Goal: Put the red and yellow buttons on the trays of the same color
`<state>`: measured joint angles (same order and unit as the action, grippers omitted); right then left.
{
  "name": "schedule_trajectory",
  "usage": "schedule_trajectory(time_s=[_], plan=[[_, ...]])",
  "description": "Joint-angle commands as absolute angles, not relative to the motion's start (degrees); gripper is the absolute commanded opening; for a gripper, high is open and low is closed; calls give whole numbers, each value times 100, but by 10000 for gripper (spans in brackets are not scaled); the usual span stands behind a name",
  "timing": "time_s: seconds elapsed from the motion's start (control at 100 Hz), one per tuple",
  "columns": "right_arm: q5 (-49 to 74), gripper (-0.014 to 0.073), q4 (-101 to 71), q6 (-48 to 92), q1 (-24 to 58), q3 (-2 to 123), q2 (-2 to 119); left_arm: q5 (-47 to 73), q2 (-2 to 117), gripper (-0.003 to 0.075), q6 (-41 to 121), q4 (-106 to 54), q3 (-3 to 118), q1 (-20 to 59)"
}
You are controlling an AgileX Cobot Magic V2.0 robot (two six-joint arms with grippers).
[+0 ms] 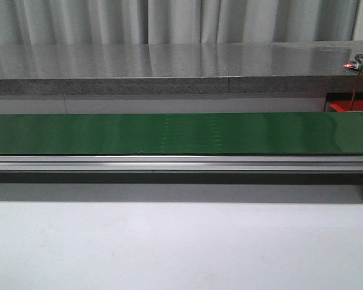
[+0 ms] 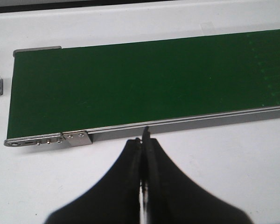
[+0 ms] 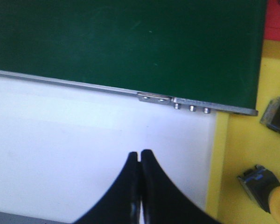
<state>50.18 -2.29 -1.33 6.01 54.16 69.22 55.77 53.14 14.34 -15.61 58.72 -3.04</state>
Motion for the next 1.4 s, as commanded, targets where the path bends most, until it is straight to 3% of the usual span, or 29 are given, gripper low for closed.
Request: schedule_trajectory(time_s=[0.0,1.14,1.39], plan=[[4749,-74,-253,-89,762,5601,6704,5248,5248,-20,1380,-1716,6014,-253],[4760,-74,-248,-89,769,5601,6669,5092,5248,-20,1182,-1722,6014,-263],[4760,-74,-248,-89,769,5601,6669,4959,5248,-20,419,-898,6036,-459]])
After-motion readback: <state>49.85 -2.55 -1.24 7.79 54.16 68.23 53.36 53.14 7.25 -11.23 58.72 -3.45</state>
